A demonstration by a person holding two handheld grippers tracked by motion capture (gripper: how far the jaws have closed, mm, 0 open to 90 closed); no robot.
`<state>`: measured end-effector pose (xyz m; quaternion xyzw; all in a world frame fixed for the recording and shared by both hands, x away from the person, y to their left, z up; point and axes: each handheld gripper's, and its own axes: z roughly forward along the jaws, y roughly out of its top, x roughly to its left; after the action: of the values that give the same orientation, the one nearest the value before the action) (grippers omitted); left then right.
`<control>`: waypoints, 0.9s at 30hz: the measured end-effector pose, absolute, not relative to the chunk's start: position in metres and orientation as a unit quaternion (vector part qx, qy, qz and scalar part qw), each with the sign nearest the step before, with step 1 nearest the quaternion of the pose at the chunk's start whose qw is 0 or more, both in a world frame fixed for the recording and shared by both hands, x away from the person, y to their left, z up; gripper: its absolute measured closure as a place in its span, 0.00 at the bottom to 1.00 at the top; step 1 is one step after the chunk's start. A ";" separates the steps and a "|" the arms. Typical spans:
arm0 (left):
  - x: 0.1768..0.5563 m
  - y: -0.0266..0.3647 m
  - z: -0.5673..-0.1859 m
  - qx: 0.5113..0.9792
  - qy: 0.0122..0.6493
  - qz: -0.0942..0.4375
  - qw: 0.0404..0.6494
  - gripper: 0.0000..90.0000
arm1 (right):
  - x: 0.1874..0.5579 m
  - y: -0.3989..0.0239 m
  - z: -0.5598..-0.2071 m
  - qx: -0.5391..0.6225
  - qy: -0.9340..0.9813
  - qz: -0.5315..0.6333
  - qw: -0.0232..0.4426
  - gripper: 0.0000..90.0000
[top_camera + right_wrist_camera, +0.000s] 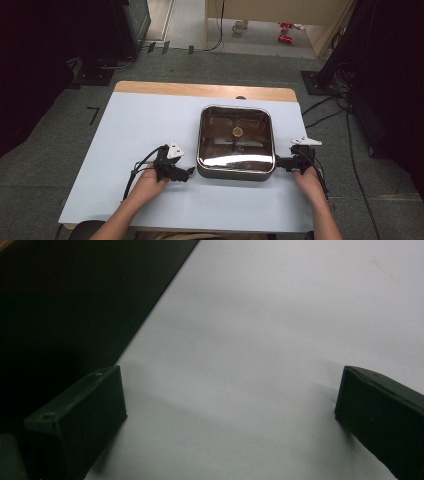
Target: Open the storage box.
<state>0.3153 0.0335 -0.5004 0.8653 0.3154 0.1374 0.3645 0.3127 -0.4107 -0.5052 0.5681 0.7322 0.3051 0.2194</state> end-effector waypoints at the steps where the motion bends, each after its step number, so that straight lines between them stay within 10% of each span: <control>1: 0.315 0.034 -0.500 0.865 0.315 0.137 0.365 0.09 | 0.313 -0.411 -0.505 0.568 0.732 0.305 0.219 0.00; 27: 0.322 0.028 -0.492 0.883 0.318 0.121 0.323 0.10 | 0.313 -0.411 -0.505 0.568 0.732 0.305 0.219 0.00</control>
<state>0.3217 0.0276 -0.4922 0.8830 0.3185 0.1207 0.3231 0.3127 -0.4108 -0.5052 0.5680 0.7322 0.3051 0.2193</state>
